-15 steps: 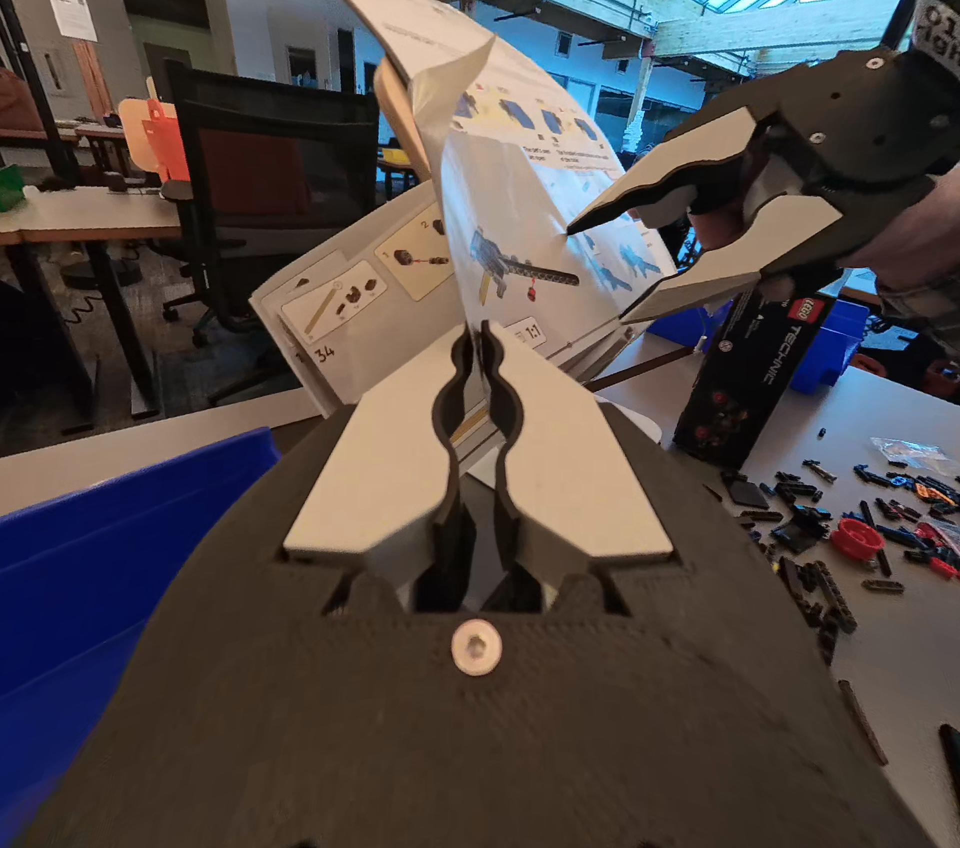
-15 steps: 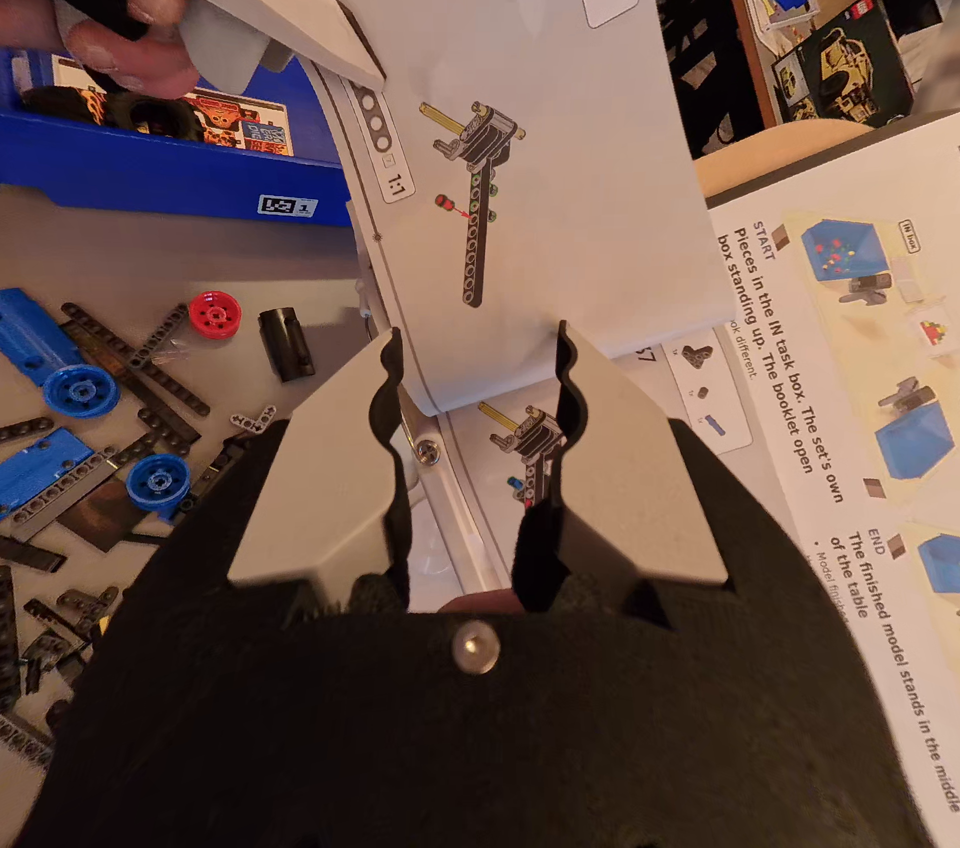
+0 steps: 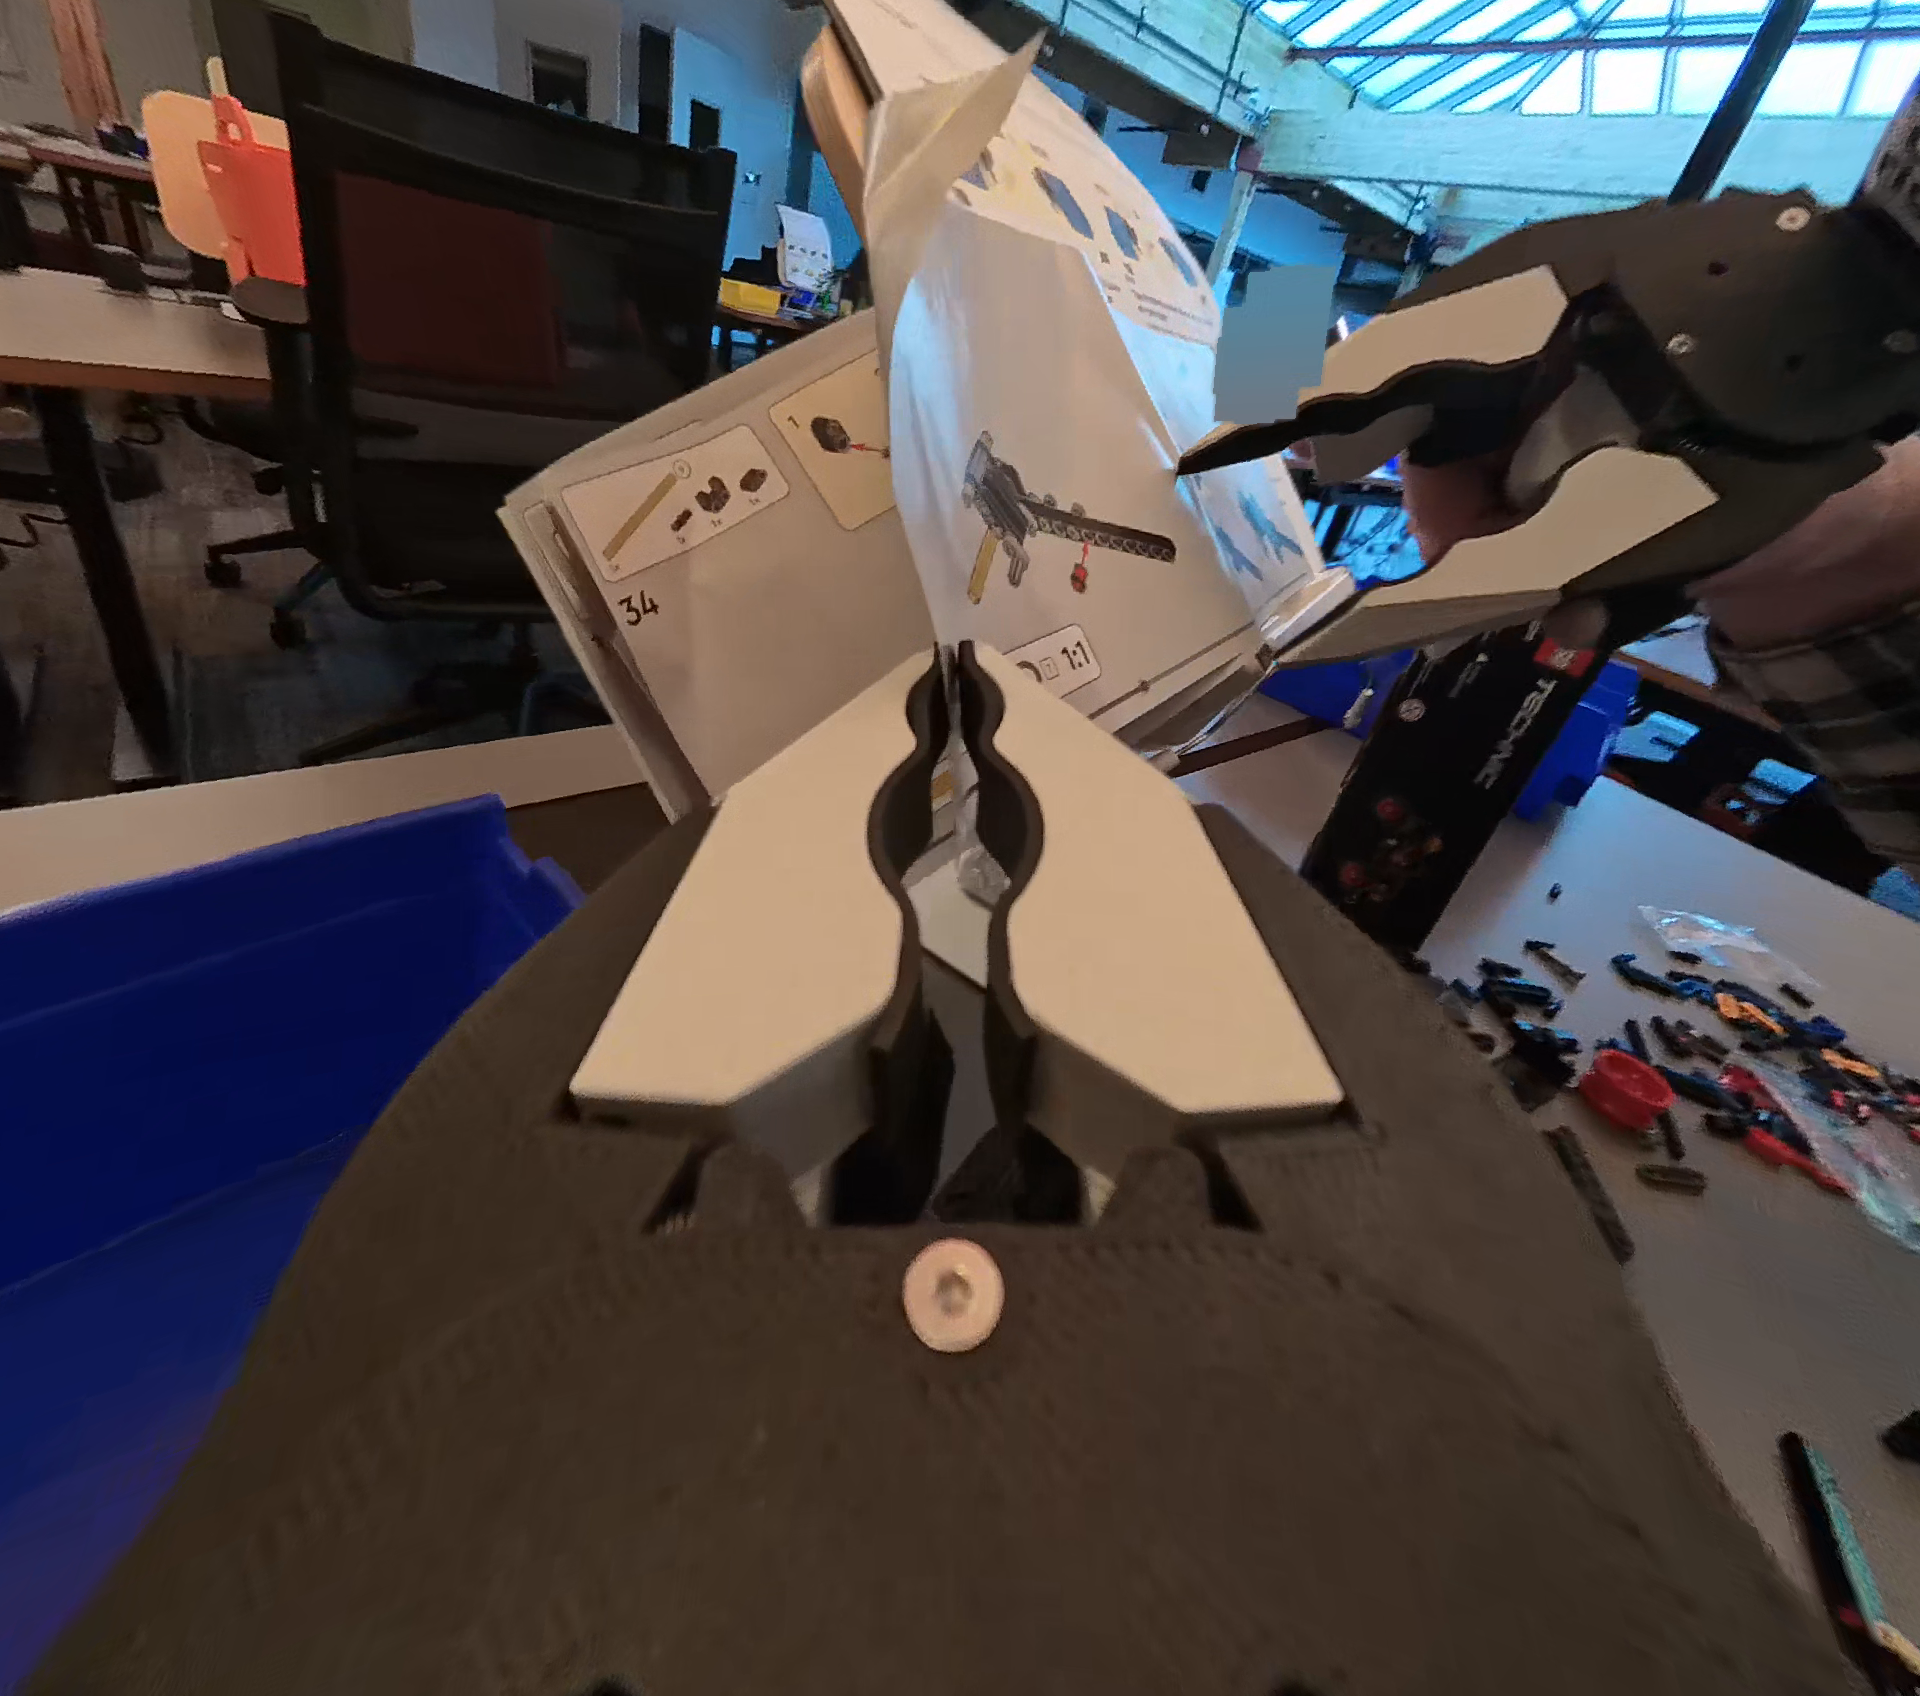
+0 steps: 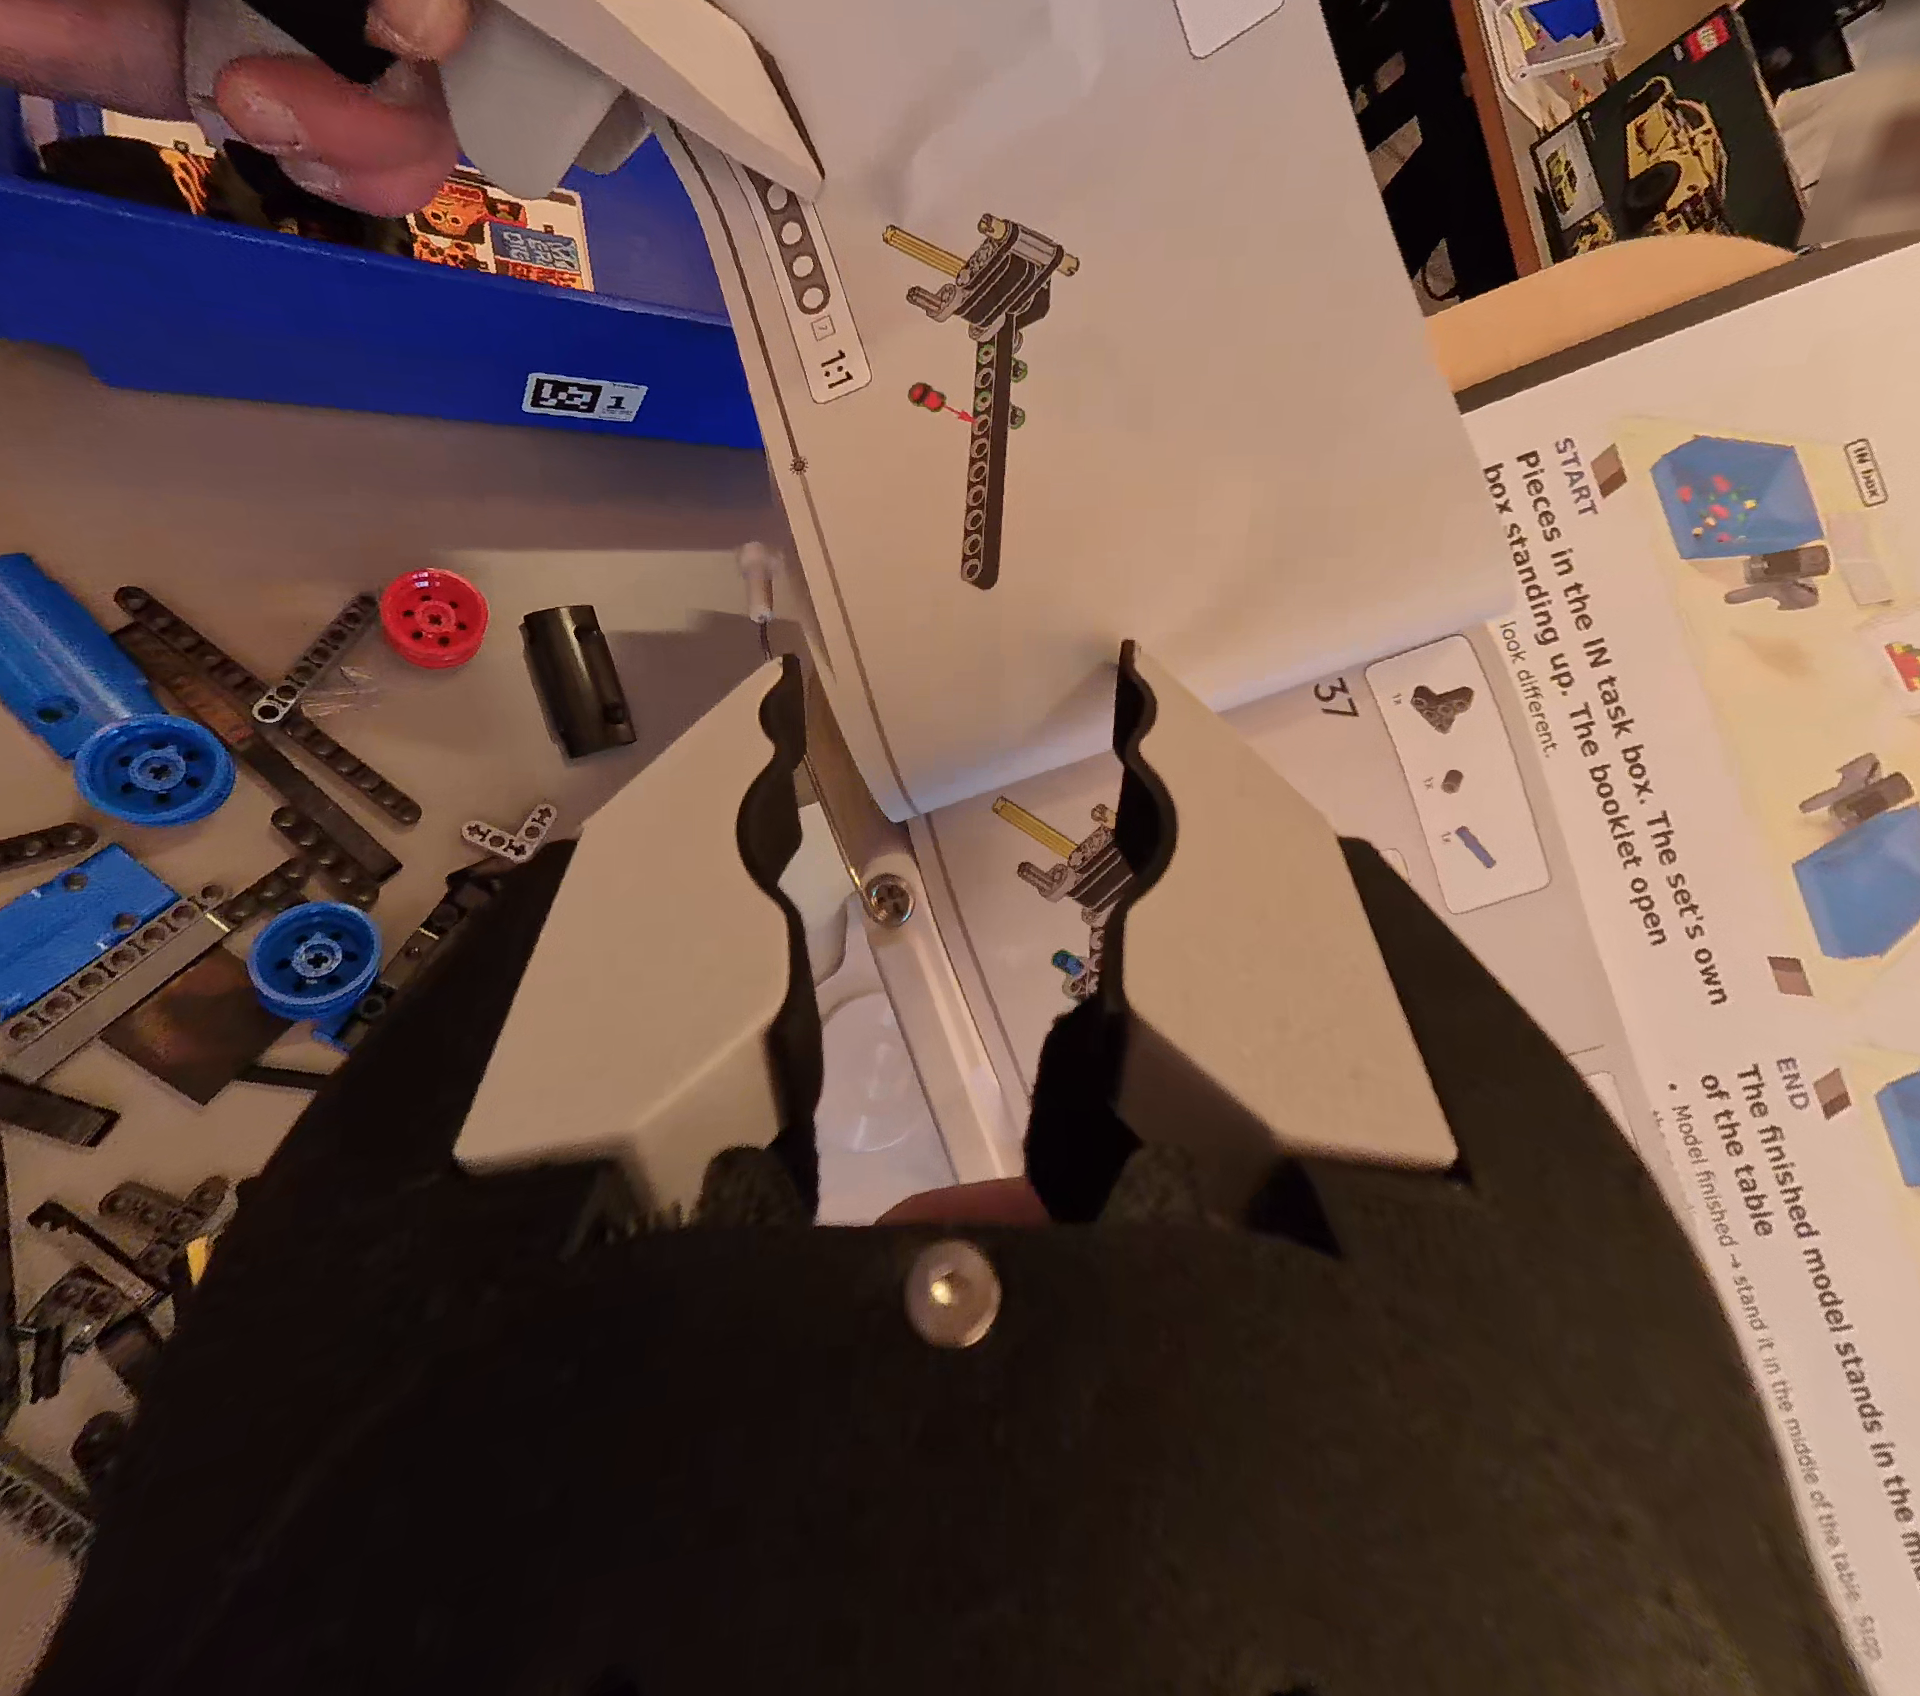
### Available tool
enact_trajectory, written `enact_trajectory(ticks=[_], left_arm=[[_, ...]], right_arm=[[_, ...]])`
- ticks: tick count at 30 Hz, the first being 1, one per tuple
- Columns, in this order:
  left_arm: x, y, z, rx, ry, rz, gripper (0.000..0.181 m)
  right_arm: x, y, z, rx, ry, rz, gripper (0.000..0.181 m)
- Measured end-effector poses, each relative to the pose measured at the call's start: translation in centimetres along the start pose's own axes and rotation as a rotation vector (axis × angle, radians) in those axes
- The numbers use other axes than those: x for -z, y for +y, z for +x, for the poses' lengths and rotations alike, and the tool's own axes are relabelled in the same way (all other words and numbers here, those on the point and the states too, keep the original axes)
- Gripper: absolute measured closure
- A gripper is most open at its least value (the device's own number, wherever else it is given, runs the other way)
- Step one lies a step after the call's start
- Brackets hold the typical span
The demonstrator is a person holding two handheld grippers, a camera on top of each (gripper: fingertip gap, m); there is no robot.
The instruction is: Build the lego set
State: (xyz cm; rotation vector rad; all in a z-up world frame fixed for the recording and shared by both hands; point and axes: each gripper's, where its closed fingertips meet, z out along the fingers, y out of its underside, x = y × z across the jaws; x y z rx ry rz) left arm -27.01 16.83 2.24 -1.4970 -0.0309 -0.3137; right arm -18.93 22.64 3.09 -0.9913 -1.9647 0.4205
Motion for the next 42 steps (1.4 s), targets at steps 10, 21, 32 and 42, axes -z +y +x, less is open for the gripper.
enact_trajectory(ticks=[10, 21, 32, 42], left_arm=[[0.7, -0.6, -0.7, 0.348, 0.159, 0.094, 0.181], [0.7, -0.3, -1.2, 0.416, 0.185, 0.103, 0.181], [0.1, 1.1, -2.0, 0.324, 0.071, 0.022, 0.181], [0.0, 1.8, -3.6, 0.141, -0.137, -0.062, 0.162]], right_arm=[[-0.1, 0.0, -0.1, 0.002, -0.004, -0.002, 0.122], [-0.2, 0.1, -0.1, 0.007, 0.006, 0.004, 0.121], [-0.1, 0.1, -0.3, 0.031, 0.024, -0.002, 0.122], [0.3, 0.3, -0.6, 0.058, 0.04, -0.036, 0.122]])
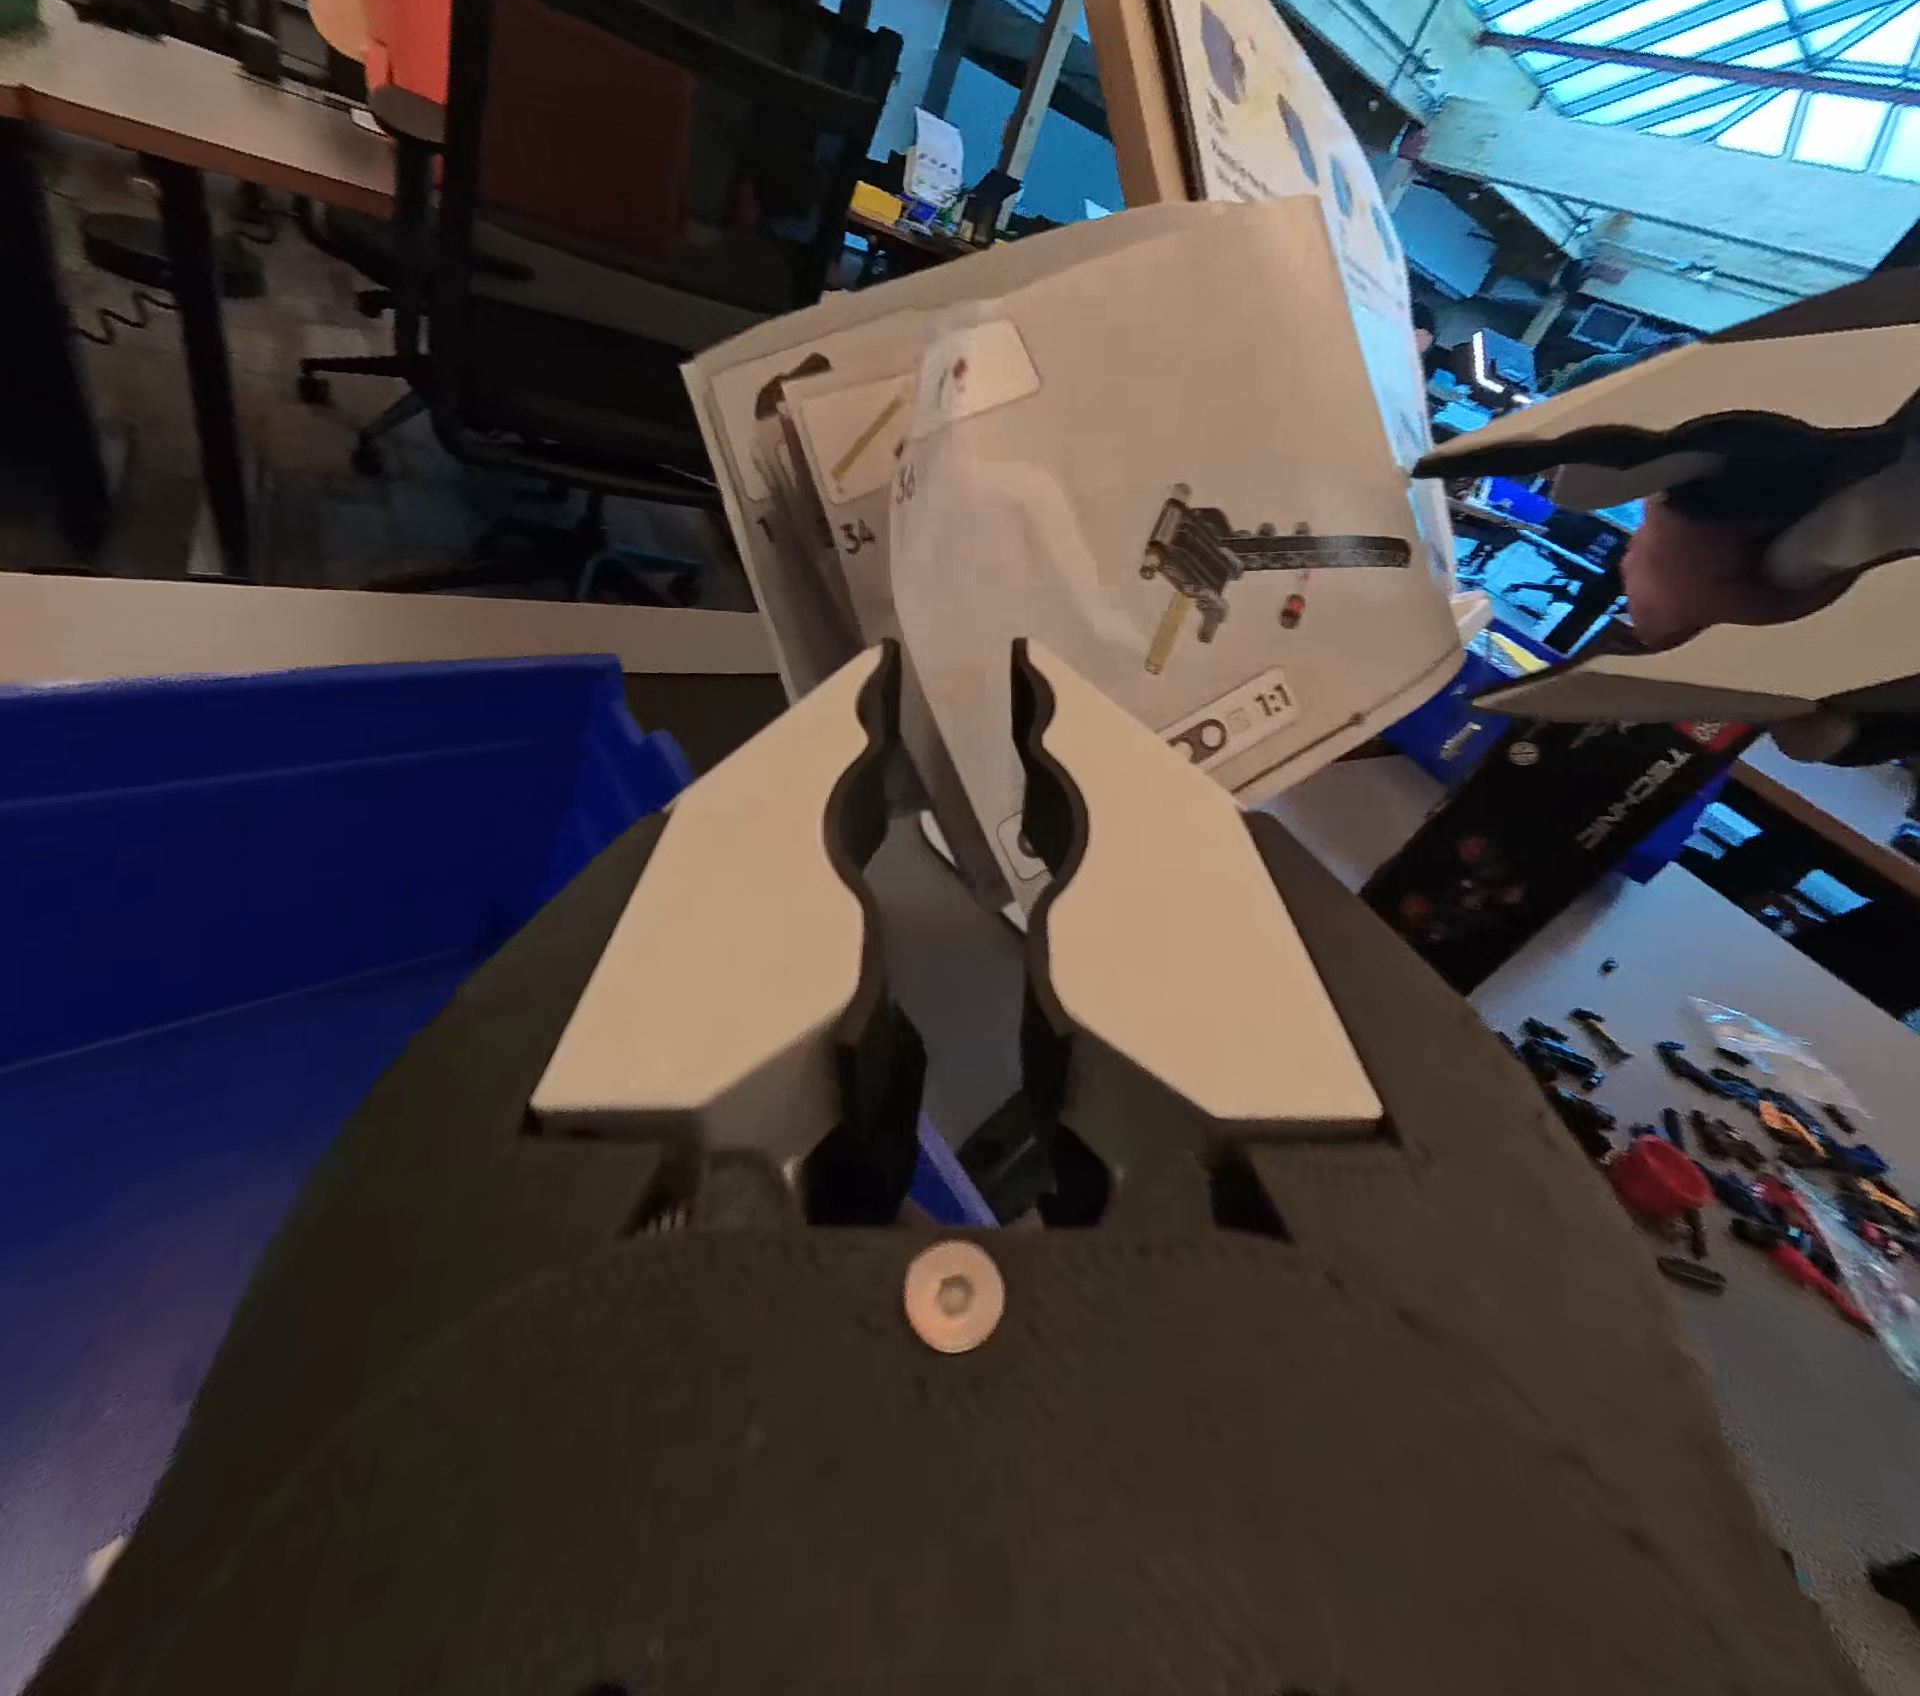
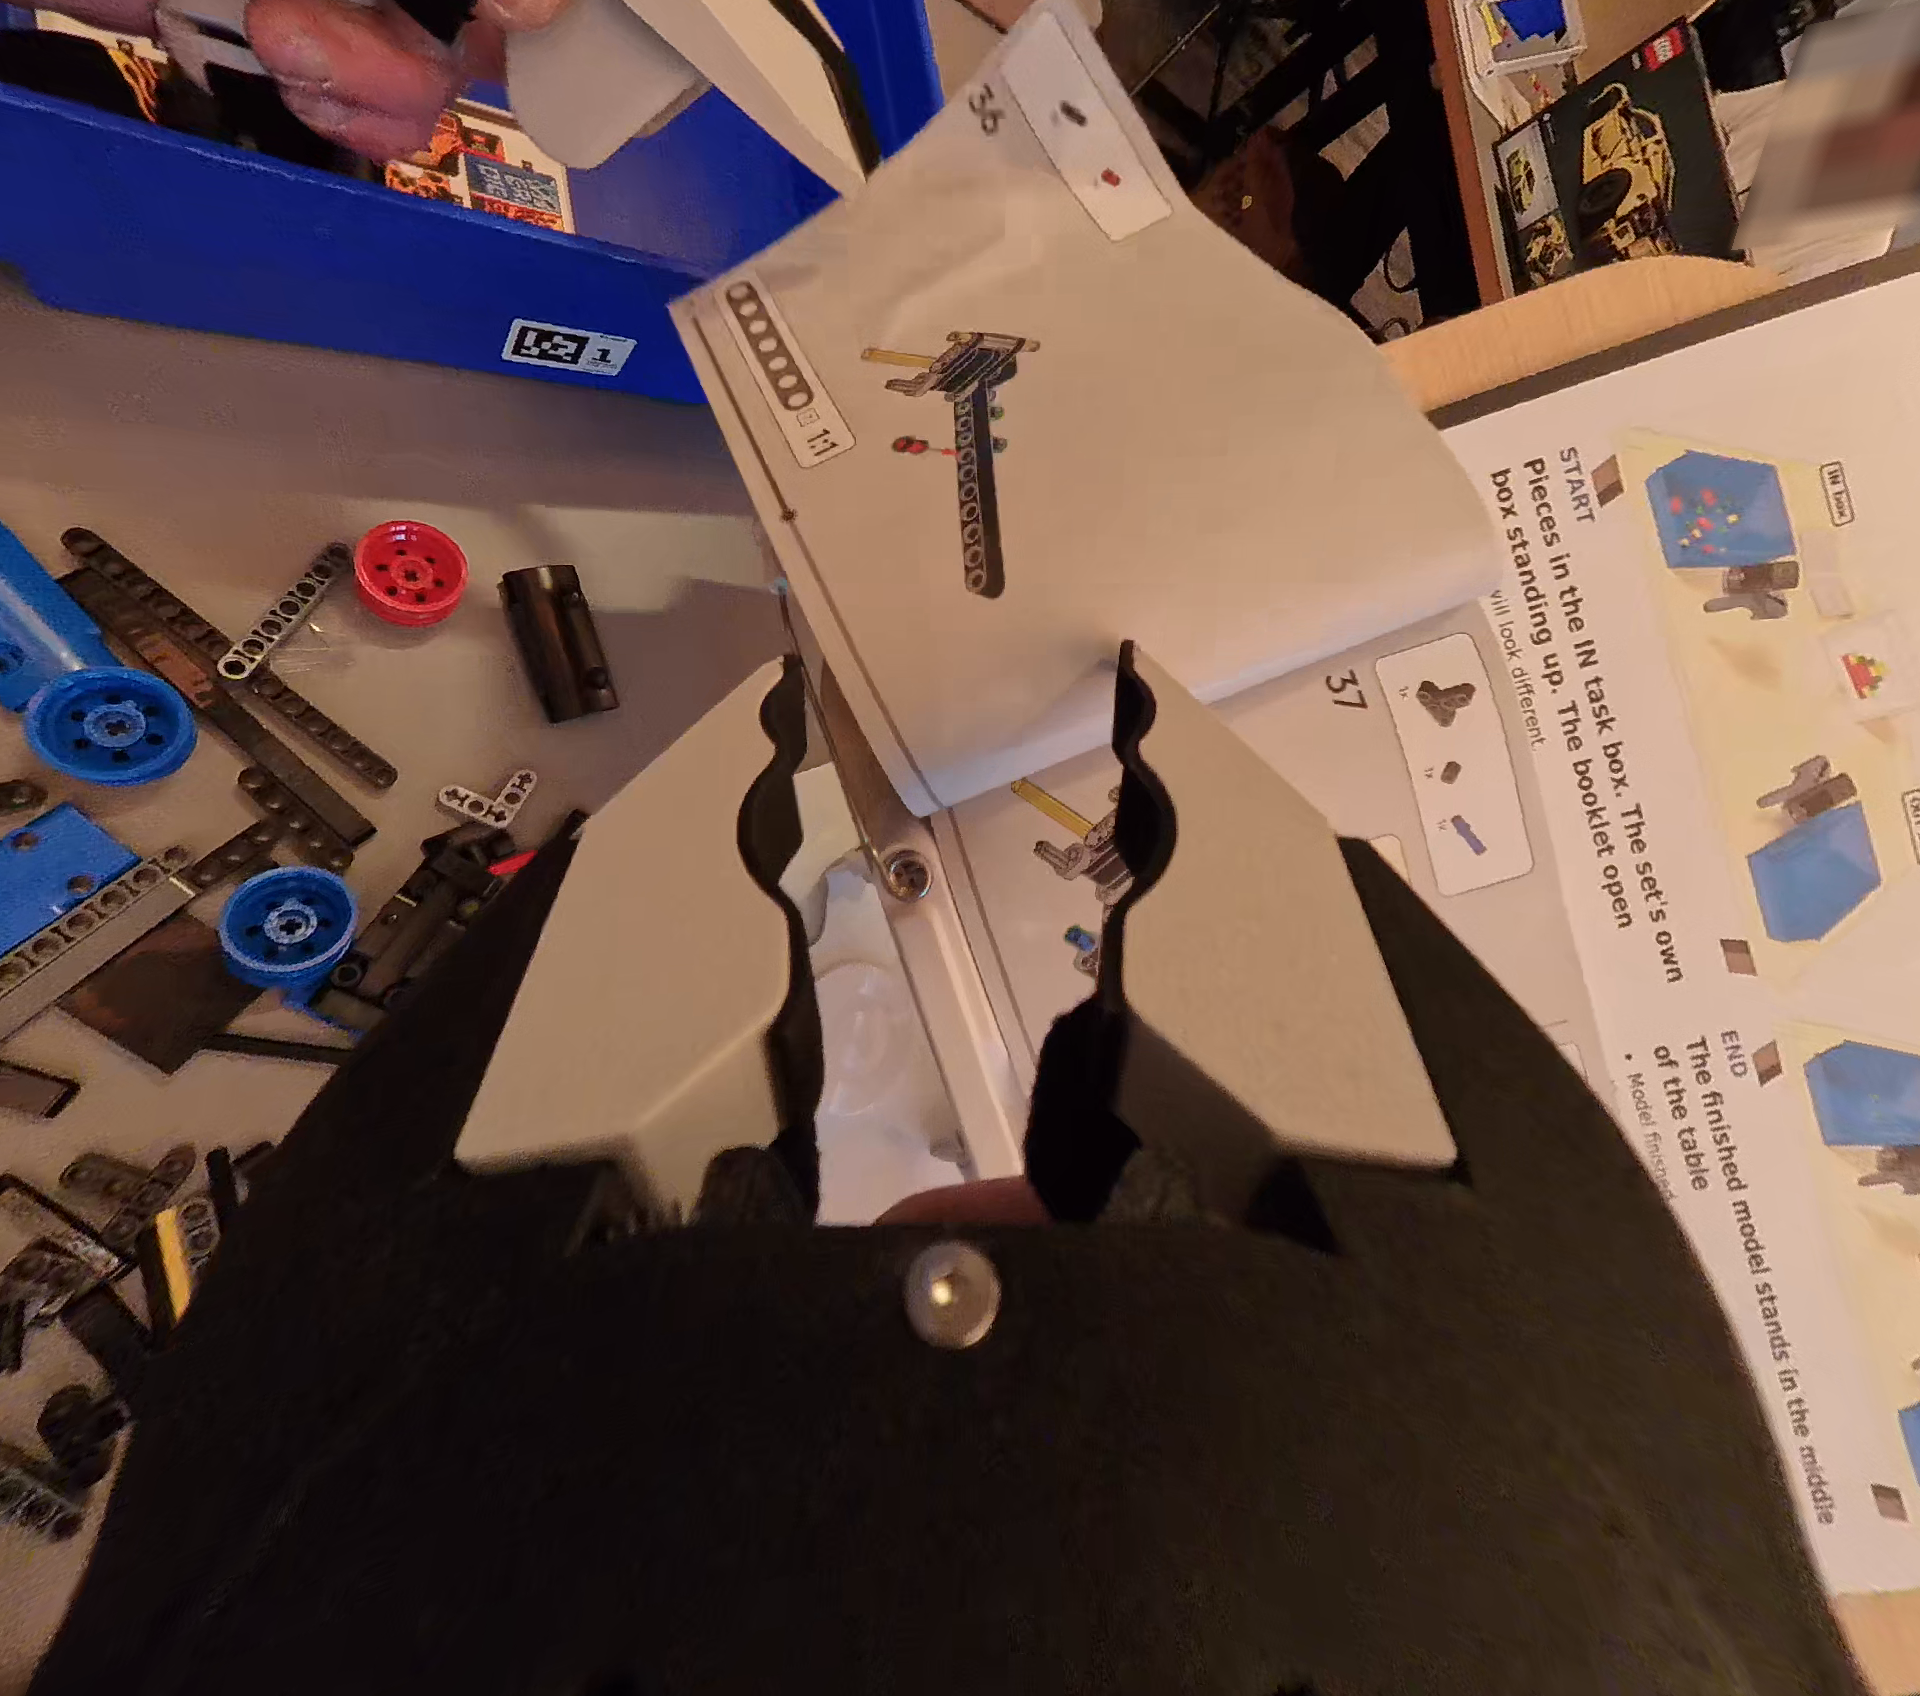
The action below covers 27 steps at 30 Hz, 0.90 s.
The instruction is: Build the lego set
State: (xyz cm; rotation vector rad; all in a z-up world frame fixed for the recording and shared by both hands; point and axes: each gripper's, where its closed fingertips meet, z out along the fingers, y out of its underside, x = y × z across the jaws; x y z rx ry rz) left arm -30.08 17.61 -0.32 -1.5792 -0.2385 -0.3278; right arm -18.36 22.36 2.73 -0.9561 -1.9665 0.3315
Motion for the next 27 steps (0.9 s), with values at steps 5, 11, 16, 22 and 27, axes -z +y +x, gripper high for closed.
enact_trajectory(ticks=[5, 11, 16, 22, 27], left_arm=[[0.6, -0.9, -0.3, -0.064, -0.059, -0.004, 0.158], [1.8, -3.6, 1.1, -0.108, -0.064, 0.053, 0.155], [3.0, -6.0, 4.9, -0.216, -0.012, 0.071, 0.155], [5.0, -6.4, 11.3, -0.4, 0.078, 0.004, 0.155], [7.3, -1.4, 15.3, -0.554, 0.144, -0.164, 0.155]], right_arm=[[0.8, 0.6, -0.2, 0.006, 0.012, -0.03, 0.12], [3.7, 0.6, -0.8, 0.022, 0.04, -0.047, 0.119], [8.2, 0.7, -2.6, 0.031, 0.074, -0.051, 0.12], [13.4, 2.5, -8.0, -0.063, 0.019, -0.055, 0.131], [13.3, 5.0, -17.9, -0.183, -0.208, -0.071, 0.145]])
